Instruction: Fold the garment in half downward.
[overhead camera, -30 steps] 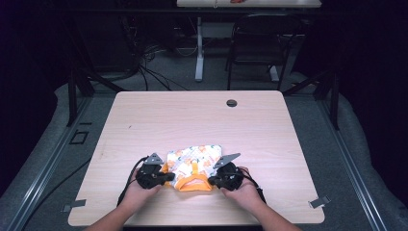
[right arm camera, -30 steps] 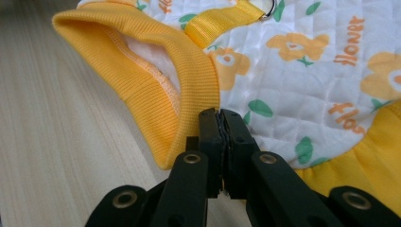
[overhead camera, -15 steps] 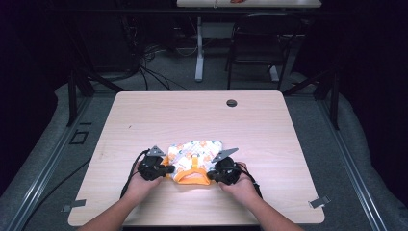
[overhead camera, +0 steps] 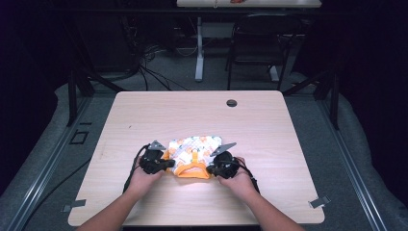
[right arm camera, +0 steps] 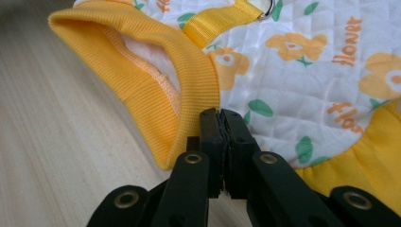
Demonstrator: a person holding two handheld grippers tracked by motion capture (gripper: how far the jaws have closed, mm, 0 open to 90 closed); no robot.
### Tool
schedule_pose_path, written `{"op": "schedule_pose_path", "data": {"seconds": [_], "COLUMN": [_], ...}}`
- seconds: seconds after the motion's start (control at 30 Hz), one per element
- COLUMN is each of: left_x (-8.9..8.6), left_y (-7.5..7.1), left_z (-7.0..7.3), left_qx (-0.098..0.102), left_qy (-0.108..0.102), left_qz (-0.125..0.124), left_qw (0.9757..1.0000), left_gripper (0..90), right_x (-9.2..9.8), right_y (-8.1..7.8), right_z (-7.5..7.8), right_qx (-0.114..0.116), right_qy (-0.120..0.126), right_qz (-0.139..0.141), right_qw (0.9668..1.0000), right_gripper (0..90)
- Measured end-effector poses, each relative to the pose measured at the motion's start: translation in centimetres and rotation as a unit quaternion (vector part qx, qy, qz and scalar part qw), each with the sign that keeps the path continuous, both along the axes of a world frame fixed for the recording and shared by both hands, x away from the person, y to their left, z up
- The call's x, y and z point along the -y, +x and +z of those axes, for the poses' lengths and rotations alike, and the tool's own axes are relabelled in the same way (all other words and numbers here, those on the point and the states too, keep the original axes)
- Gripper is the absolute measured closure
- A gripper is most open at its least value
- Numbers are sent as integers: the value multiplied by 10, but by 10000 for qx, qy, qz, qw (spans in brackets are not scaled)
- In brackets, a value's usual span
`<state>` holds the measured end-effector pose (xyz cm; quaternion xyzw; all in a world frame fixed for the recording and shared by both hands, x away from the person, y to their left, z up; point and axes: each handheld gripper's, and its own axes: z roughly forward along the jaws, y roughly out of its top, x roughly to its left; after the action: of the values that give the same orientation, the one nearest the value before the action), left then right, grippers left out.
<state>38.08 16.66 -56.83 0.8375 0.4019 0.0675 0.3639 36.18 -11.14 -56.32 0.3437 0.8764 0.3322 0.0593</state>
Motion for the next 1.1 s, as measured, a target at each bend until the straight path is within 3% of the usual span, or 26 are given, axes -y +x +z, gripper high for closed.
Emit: {"op": "schedule_pose_path", "data": {"seconds": [0.17,0.7,1.0,1.1], "left_x": [-1,2,3,3], "left_y": [8,31,31,27], "left_z": [-2,-2,0,5], "left_qx": [-21,50,52,85], "left_qy": [-138,-106,-196,-259], "left_qz": [149,345,422,314], "left_qw": [9998,9993,9989,9991], "left_gripper": [900,900,895,891], "right_x": [0,-5,-2,0], "right_y": [8,32,34,31], "right_z": [0,1,1,6], "right_qx": [19,93,64,137], "right_qy": [-2,-107,80,131], "right_qz": [-80,-298,-404,-393], "right_qw": [10000,9995,9991,9990], "right_gripper": [880,878,862,858]}}
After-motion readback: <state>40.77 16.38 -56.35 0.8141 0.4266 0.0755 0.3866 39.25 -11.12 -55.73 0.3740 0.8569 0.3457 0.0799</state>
